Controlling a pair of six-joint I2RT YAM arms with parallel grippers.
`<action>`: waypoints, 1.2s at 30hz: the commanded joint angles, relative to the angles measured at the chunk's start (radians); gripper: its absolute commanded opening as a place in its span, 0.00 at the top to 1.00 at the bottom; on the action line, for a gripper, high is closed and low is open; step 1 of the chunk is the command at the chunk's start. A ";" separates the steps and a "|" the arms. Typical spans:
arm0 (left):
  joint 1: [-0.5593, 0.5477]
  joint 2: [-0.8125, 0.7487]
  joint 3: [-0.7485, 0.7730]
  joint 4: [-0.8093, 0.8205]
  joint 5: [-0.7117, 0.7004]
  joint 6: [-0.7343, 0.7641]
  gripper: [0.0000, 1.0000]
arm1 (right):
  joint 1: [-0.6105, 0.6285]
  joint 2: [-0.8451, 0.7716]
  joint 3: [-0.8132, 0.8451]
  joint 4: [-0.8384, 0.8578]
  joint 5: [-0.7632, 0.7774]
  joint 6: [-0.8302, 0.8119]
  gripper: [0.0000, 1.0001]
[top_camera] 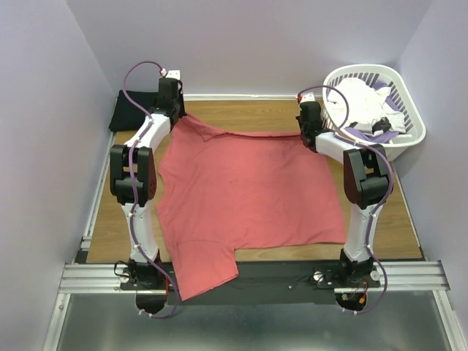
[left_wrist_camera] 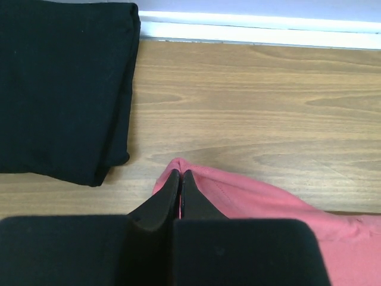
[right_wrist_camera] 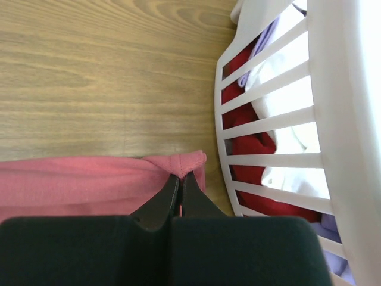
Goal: Fold and stack the t-shirts
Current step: Flatten the tshirt out, then fold the tshirt
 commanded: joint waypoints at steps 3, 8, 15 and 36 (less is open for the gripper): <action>0.006 -0.099 -0.063 -0.019 -0.005 -0.067 1.00 | -0.004 -0.013 0.005 0.032 -0.034 -0.012 0.99; 0.006 -0.169 -0.107 -0.091 -0.008 -0.122 1.00 | -0.006 -0.062 -0.039 0.031 -0.033 -0.003 0.99; 0.006 -0.241 -0.189 -0.172 0.011 -0.199 1.00 | -0.007 -0.099 -0.067 -0.025 -0.039 0.039 0.99; 0.006 -0.659 -0.627 -0.217 0.135 -0.398 1.00 | -0.015 -0.264 -0.162 -0.279 -0.061 0.140 0.99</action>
